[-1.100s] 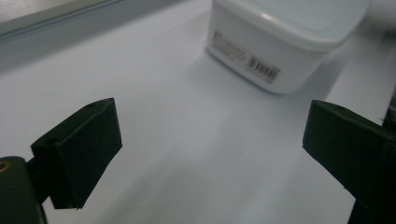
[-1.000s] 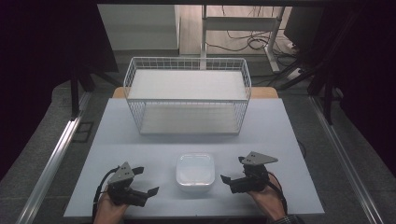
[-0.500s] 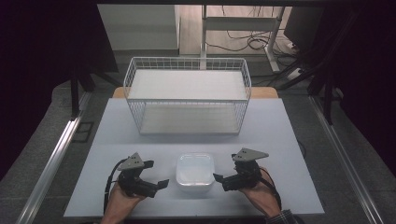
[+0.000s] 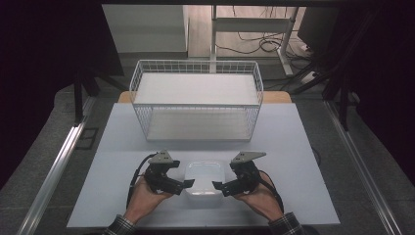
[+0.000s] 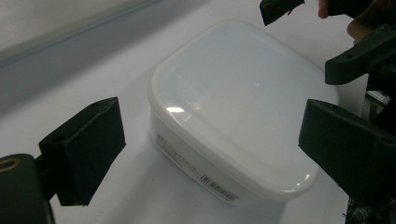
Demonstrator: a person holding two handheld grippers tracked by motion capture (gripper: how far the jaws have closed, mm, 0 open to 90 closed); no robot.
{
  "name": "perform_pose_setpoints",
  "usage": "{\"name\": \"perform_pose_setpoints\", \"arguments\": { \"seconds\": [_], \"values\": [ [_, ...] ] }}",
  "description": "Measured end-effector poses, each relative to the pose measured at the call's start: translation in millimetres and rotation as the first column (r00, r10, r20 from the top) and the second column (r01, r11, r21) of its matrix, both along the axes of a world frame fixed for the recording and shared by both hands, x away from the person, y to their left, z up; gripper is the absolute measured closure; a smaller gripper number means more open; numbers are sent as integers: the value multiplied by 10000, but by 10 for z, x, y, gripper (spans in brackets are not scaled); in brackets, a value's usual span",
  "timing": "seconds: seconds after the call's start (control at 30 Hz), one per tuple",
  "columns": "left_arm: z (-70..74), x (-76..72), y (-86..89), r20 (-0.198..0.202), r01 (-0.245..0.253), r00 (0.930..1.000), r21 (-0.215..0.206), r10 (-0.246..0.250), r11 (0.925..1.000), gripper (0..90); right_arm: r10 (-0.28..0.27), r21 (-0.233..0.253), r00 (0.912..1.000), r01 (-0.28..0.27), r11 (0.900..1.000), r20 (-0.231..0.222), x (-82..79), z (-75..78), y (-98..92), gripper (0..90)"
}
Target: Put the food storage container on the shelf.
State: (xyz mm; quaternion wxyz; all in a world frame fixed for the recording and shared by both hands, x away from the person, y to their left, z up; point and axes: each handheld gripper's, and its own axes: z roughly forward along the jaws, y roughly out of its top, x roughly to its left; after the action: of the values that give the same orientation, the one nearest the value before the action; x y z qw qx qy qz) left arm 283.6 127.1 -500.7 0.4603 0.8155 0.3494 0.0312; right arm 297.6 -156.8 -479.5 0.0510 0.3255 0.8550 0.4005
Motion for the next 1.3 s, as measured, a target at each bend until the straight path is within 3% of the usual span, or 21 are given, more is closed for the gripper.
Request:
{"name": "perform_pose_setpoints", "arguments": {
  "seconds": [0.1, 0.17, 0.27, 0.33, 0.4, 0.43, 0.47, 0.5, 0.53, 0.7, 0.73, 0.77, 0.93, 1.0, 1.03, 1.07, 1.3],
  "values": [
    [-61, 8, -17, -258, 40, 9997, -136, -43, 9999, 21, -29, -111, 9994, 26, 9999, -352, 8, -62, 16, 67],
    [-144, 4, -44, -674, 338, 9971, -341, -360, 9988, 23, -10, 81, 9969, 17, 10000, -785, 12, -90, 14, 100],
    [-164, -11, -57, -998, 643, 9925, -687, -710, 9956, 88, 271, 544, 9874, -188, 9983, -1562, 13, -117, 5, 164],
    [-136, -47, -57, -971, 556, 9934, -526, -605, 9971, 108, 219, 562, 9850, -124, 9983, -1709, -15, -118, 1, 185],
    [-123, -68, -44, -964, 511, 9938, -504, -558, 9974, 132, 193, 475, 9857, -115, 9988, -1673, -32, -105, -5, 208],
    [-109, -116, 13, -1099, 281, 9933, -718, -359, 9970, 228, 53, 323, 9884, -4, 9995, -1518, -77, -52, -30, 305],
    [-109, -116, 13, -1099, 281, 9933, -718, -359, 9970, 286, 53, 323, 9884, -4, 9995, -1518, -77, -52, -30, 305],
    [-102, -143, 49, -1108, 182, 9935, -857, -277, 9961, 363, -114, 274, 9919, 149, 9995, -1267, -111, -11, -67, 401],
    [-81, -196, 103, -975, 35, 9951, -989, -132, 9951, 426, -222, 332, 9911, 268, 9991, -1312, -121, -2, -84, 427],
    [-52, -244, 118, -950, -221, 9954, -1074, 119, 9940, 531, -635, 400, 9857, 705, 9967, -1563, -154, 28, -115, 530],
    [-38, -256, 131, -833, -357, 9962, -1125, 264, 9930, 611, -840, 417, 9872, 904, 9950, -1358, -187, 64, -135, 615],
    [-16, -271, 136, -699, -474, 9968, -1231, 390, 9913, 636, -934, 424, 9870, 997, 9941, -1307, -198, 78, -139, 633],
    [1, -290, 161, -596, -724, 9961, -1450, 643, 9868, 725, -1302, 423, 9867, 1348, 9900, -977, -216, 109, -143, 714],
    [9, -305, 127, -244, -777, 9969, -1093, 754, 9910, 805, -1524, 295, 9864, 1544, 9876, -616, -224, 116, -150, 765],
    [9, -305, 127, -244, -777, 9969, -1093, 754, 9910, 806, -1524, 43, 9877, 1526, 9883, -352, -227, 102, -131, 765],
    [19, -299, 118, -223, -952, 9954, -1062, 934, 9898, 806, -1620, 90, 9865, 1622, 9867, -231, -227, 97, -124, 765],
    [14, -296, 130, -204, -1200, 9928, -1238, 1183, 9850, 808, -1730, 439, 9849, 1732, 9839, -83, -211, 87, -122, 767]
  ]
}}
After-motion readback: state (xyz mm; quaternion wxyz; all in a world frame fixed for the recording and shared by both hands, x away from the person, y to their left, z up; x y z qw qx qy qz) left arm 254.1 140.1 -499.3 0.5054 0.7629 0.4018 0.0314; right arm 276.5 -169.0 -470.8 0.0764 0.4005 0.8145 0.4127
